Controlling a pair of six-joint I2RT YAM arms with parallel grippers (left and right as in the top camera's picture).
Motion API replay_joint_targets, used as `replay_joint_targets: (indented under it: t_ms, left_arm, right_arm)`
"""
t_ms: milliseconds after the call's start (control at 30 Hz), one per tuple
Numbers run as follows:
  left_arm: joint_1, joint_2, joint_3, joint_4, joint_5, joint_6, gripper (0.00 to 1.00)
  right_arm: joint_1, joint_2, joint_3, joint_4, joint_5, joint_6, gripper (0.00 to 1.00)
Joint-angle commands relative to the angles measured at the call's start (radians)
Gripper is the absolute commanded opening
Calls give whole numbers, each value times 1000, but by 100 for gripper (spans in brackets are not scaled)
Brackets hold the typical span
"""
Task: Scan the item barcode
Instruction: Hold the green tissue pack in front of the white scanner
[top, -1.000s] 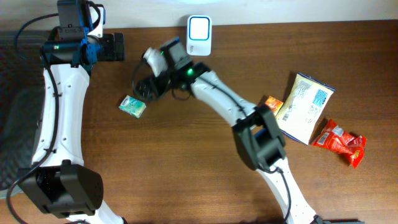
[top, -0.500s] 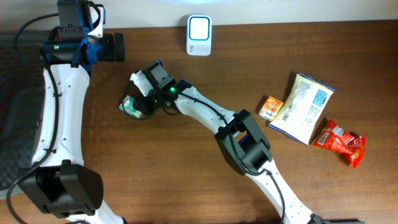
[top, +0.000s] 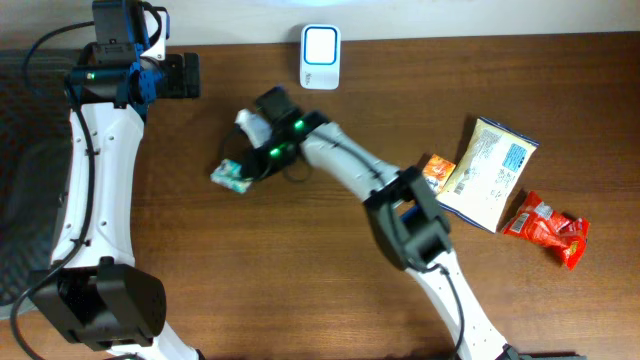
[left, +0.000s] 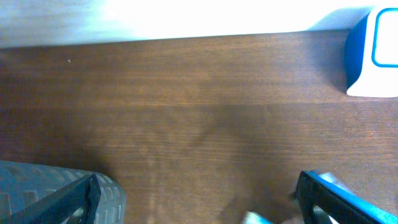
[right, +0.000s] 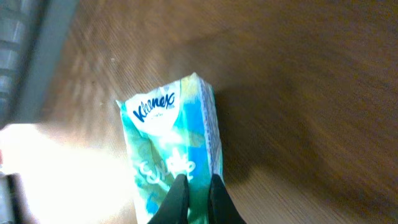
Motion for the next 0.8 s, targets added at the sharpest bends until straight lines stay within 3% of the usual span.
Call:
replay_joint_targets:
  t_ms: [0, 167, 333, 633, 667, 767]
  left_arm:
    - [0, -20, 2, 2, 10, -3, 99]
    - [0, -20, 2, 2, 10, -3, 99]
    - [0, -20, 2, 2, 10, -3, 99]
    - [0, -20, 2, 2, 10, -3, 99]
    - [0, -20, 2, 2, 10, -3, 99]
    - [0, -20, 2, 2, 10, -3, 99]
  right_arm:
    - [-139, -145, -4, -99, -261, 1, 4]
    - [-313, -179, -4, -146, -684, -1, 4]
    - [-433, -182, 2, -146, -870, 39, 4]
    - [-518, -224, 99, -157, -868, 163, 4]
    - [-517, -229, 120, -158, -834, 172, 4]
    - [-490, -254, 167, -161, -484, 249, 4]
